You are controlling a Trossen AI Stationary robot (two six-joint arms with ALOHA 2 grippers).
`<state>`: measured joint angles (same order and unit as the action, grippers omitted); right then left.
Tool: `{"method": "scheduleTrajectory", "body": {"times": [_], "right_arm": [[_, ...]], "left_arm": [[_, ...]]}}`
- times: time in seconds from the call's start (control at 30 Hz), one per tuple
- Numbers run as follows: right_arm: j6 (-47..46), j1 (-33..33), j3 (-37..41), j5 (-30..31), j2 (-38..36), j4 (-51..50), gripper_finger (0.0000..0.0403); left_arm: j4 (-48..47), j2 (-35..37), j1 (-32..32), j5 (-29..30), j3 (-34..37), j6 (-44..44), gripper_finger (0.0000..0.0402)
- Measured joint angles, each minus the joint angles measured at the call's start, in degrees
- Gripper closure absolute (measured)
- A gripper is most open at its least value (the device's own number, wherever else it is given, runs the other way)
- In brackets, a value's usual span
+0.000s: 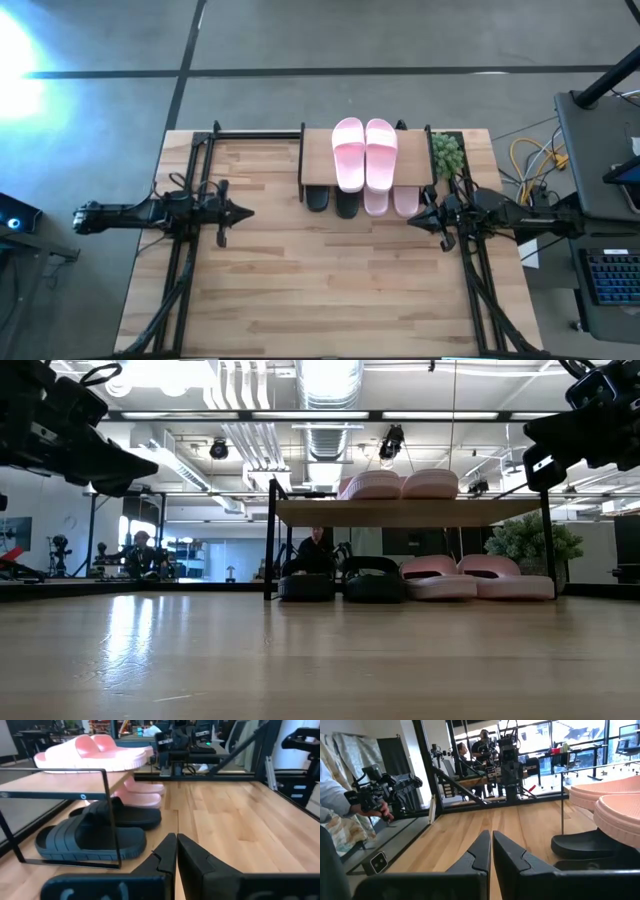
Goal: Pick and place slides into the shelf
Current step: Return to Home Position
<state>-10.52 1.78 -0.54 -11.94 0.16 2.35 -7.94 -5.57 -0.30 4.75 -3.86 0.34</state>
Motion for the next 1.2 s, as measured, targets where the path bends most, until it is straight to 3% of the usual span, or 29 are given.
{"method": "scheduleTrajectory", "body": {"times": [0.37,0.6,1.2], "right_arm": [[0.0,0.0,0.0,0.0,0.0,0.0,0.0392],[0.0,0.0,0.0,0.0,0.0,0.0,0.0392],[0.0,0.0,0.0,0.0,0.0,0.0,0.0392]], "left_arm": [[1.3,4.1,0.0,0.2,0.5,2.9,0.0402],[9.4,2.4,0.0,-0.2,3.5,0.2,0.0402],[10.0,0.4,0.0,0.2,3.5,0.0,0.0402]]}}
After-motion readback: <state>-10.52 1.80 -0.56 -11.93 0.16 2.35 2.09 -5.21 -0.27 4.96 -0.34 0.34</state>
